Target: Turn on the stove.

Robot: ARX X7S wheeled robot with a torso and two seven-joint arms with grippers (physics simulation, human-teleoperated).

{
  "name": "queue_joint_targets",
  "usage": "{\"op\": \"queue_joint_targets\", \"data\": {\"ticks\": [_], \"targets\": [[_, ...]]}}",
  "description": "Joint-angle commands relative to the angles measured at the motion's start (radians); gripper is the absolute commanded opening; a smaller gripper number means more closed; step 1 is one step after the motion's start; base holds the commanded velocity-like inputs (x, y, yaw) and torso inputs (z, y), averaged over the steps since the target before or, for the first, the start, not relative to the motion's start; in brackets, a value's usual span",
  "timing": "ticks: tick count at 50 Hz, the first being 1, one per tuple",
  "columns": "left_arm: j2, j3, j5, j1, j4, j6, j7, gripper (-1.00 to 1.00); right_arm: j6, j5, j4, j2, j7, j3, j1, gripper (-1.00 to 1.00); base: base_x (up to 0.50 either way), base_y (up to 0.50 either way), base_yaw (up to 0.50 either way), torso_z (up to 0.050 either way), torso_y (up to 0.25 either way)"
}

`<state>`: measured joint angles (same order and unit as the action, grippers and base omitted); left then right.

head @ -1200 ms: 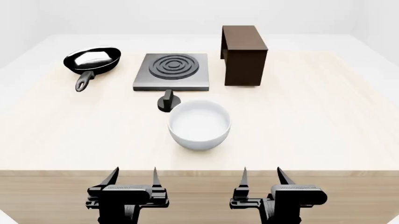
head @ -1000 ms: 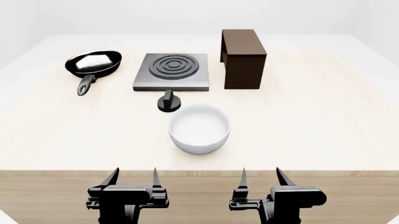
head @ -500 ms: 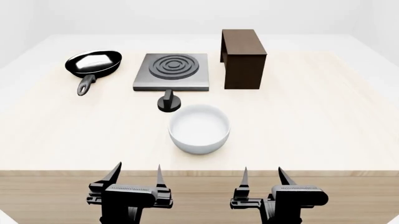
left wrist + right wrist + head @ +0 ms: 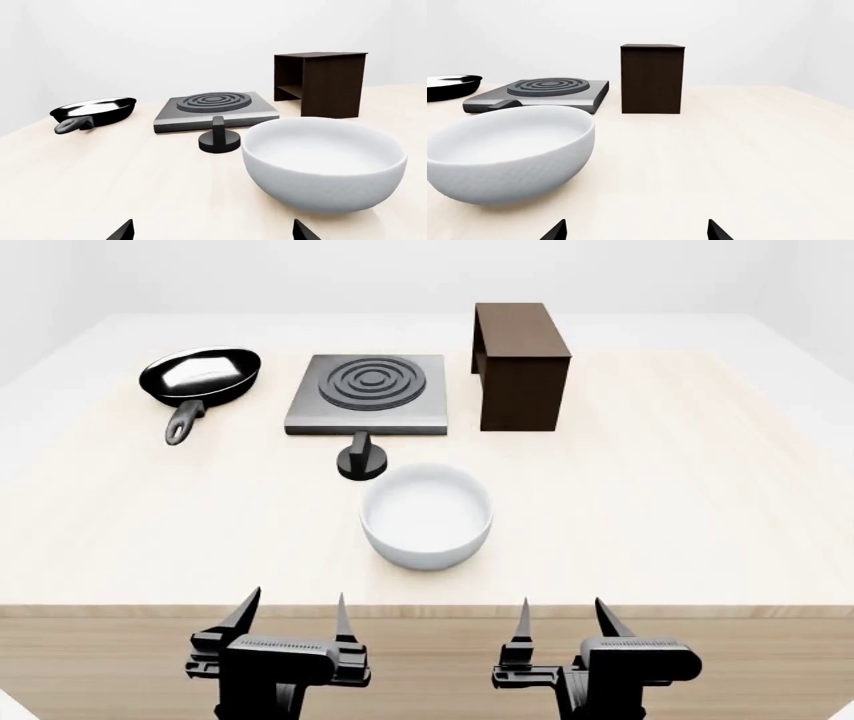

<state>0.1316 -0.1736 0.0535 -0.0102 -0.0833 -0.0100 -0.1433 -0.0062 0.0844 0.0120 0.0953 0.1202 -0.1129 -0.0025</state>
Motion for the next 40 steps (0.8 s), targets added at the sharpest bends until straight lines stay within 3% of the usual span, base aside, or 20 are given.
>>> {"op": "queue_joint_targets", "data": {"ticks": [1, 24, 40], "targets": [[-0.110, 0.121, -0.125, -0.007, 0.015, -0.016, 0.118, 1.00, 0.027, -0.067, 0.012, -0.081, -0.101, 0.092, -0.006, 1.00, 0.00, 0.00, 0.00, 0.000, 0.000], [-0.064, 0.055, -0.091, 0.010, 0.030, -0.021, 0.062, 1.00, -0.002, 0.026, -0.016, -0.037, -0.063, 0.046, 0.006, 1.00, 0.00, 0.01, 0.00, 0.000, 0.000], [-0.044, 0.035, -0.068, 0.033, 0.067, -0.003, 0.043, 1.00, -0.008, 0.053, -0.025, -0.019, -0.040, 0.021, 0.012, 1.00, 0.00, 0.50, 0.00, 0.000, 0.000]]}}
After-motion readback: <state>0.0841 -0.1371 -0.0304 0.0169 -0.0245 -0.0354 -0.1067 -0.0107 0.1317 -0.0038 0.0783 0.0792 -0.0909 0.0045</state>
